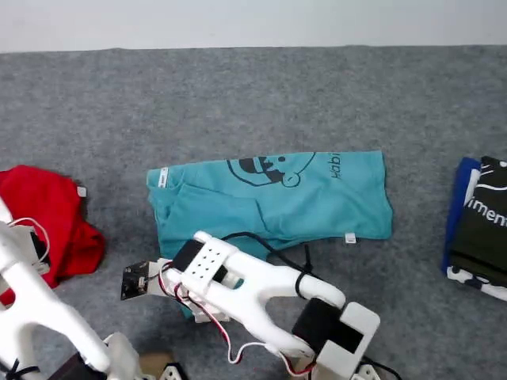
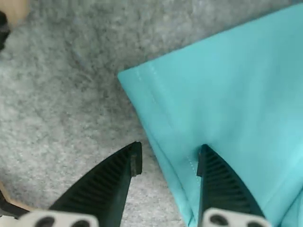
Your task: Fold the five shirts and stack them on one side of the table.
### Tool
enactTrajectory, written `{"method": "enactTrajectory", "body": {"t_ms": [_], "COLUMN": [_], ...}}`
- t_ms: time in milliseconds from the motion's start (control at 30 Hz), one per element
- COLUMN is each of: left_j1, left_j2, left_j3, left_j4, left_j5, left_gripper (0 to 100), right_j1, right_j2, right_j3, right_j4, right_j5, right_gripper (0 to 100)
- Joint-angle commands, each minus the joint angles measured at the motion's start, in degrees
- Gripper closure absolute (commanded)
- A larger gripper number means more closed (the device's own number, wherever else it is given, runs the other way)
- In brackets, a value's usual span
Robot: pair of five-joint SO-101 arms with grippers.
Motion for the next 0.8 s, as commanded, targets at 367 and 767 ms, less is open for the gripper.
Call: {"method": "enactTrajectory", "body": {"t_ms": [367,767], "left_j1": [-0.5,-0.4], "left_j2": [-2.0,-2.0], "left_j3": [-0.1,-0.2], "left_j4": [-0.8,-0.9], "left_j5": [-0.4,-2.7], "left_gripper": [95,95], "right_j1": [2.4,11.7], "right_j2": [3.8,4.9], "right_j3": [-8.1,-32.4], "right_j4": [0.5,12.3], "right_j5": [-0.4,-0.2], "right_gripper": [98.8,98.8]}}
